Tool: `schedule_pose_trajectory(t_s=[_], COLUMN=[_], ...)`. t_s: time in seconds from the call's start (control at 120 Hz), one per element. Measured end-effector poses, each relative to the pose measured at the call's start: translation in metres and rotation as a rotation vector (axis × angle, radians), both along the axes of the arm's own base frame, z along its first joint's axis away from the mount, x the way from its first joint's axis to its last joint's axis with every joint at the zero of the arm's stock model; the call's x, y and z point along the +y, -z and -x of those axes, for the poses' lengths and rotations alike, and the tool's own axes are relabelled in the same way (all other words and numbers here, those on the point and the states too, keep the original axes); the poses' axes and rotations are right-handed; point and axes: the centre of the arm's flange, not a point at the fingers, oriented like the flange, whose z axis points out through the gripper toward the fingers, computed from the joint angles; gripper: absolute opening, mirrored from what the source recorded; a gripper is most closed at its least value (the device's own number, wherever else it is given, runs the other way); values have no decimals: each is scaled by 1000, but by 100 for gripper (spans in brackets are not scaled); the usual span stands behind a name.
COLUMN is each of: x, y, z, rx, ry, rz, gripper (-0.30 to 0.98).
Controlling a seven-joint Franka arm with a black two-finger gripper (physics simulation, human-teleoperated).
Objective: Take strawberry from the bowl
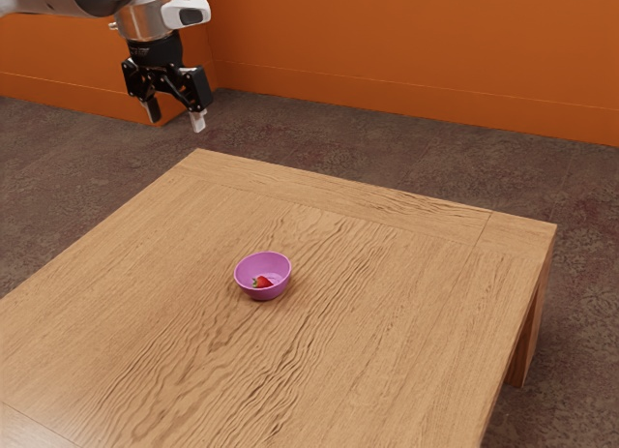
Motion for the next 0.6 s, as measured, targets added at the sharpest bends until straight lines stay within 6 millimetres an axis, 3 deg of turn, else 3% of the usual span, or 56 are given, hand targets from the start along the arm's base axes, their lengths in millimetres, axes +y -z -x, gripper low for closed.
schedule_pose_trajectory(t_s=[0.208,0.333,0.4,0.5,0.6], x=[1,16,16,5,-9], y=[0,-2,35,134,208], z=[0,1,-17,-56,-65], rx=[1,3,66,188,246], ry=[-4,-25,-10,51,116], rz=[5,13,-13,-34,-41], gripper=[69,69,69,69,69])
